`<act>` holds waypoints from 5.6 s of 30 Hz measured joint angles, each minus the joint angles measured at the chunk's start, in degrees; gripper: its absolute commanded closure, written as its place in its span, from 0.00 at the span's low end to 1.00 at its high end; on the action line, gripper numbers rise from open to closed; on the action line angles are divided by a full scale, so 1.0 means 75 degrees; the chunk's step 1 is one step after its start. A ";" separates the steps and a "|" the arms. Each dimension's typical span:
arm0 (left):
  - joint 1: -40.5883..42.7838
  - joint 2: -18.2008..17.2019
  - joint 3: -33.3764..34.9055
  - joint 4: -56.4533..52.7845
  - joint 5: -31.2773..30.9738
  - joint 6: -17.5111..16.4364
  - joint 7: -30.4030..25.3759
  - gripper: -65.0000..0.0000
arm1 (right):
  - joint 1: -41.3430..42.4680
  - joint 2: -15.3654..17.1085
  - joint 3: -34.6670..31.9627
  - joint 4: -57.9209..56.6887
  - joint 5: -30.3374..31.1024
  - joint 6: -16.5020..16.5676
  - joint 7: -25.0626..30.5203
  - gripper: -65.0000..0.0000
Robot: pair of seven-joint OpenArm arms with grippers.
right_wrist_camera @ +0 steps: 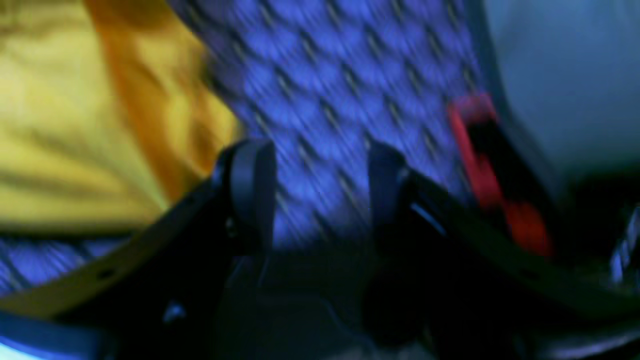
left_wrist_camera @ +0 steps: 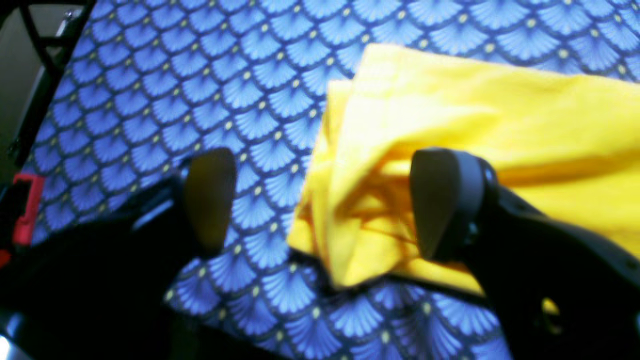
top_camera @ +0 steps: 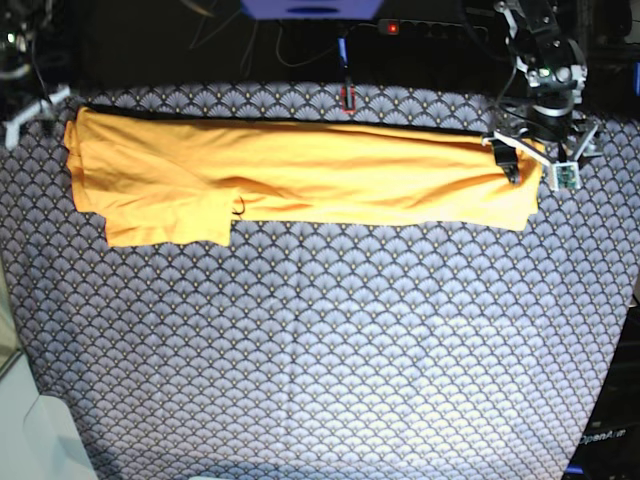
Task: Fold the T-shirt properly
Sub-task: 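Open the right gripper and release the strip end, then move the right gripper down the strip end and regrasp the fabric, then pull the strip end with the right gripper to straighten it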
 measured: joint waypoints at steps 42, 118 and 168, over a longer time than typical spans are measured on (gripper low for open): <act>0.0015 0.0169 0.0000 -0.0023 0.0023 -0.0289 0.0026 0.18 | 0.3692 0.1591 -0.4162 -0.3031 -0.0364 0.0026 -0.1900 0.53; 0.0114 0.0128 -0.0449 -0.0023 0.0085 -0.0370 0.0061 0.18 | -0.2372 0.0536 -0.2771 0.0595 0.0513 0.0026 0.2932 1.00; 0.0090 0.0128 -0.0446 -0.0184 0.0052 -0.0347 -0.0023 0.18 | -0.1594 0.0527 -0.1725 0.0344 -0.0364 0.0044 0.2396 0.54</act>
